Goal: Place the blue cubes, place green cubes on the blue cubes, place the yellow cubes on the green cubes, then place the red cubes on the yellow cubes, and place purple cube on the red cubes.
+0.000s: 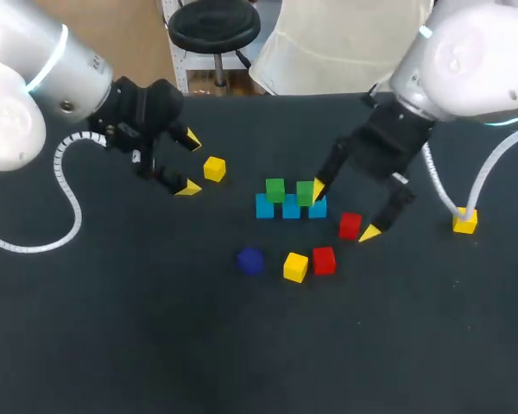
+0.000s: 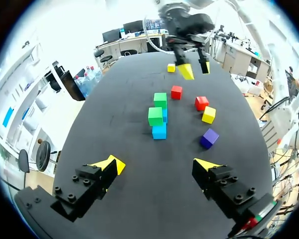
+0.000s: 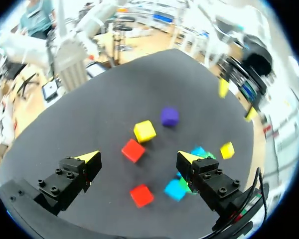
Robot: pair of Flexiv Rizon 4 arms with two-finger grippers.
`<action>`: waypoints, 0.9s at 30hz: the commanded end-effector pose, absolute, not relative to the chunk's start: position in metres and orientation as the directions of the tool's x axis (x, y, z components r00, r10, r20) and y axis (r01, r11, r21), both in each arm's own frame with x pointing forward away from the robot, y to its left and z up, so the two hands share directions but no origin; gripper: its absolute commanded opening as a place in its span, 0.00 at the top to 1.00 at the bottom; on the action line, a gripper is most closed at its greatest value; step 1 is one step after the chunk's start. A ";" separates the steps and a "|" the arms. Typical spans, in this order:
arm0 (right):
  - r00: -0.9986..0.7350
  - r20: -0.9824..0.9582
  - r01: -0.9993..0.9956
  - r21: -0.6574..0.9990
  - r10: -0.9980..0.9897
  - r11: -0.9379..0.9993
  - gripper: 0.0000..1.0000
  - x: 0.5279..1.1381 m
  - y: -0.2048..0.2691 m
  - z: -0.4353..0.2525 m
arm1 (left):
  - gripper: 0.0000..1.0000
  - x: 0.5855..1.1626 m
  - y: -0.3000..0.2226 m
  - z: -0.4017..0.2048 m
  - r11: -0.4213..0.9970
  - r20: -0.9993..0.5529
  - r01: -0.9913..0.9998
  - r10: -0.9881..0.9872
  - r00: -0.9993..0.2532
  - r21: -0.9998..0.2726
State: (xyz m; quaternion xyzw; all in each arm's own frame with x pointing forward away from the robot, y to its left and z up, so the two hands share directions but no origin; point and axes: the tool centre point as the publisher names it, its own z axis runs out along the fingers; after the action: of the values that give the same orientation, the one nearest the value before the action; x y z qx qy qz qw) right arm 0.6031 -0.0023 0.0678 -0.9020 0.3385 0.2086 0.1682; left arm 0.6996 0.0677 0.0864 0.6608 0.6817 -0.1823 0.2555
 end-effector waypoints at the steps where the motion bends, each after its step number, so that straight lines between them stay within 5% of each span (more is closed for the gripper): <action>1: 0.873 -0.464 -0.224 -0.114 -0.148 -0.968 0.00 0.606 0.012 0.056 | 0.00 0.700 0.068 0.086 0.058 -0.590 0.994 0.807 0.006 0.090; 21: 0.856 -0.503 -0.184 -0.078 -0.121 -0.980 0.00 0.608 0.016 0.047 | 0.00 0.700 0.068 0.086 0.058 -0.590 0.994 0.807 0.006 0.090; 27: 0.860 -0.437 -0.292 0.004 -0.264 -0.957 0.00 0.615 0.031 0.046 | 0.00 0.700 0.068 0.086 0.058 -0.590 0.994 0.807 0.006 0.090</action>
State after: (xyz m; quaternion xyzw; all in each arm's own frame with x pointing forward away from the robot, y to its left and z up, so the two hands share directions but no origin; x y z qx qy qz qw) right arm 0.6185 0.0199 0.0481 -0.9614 0.1397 0.2314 0.0510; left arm 0.6997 0.0676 0.0864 0.6608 0.6820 -0.1821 0.2551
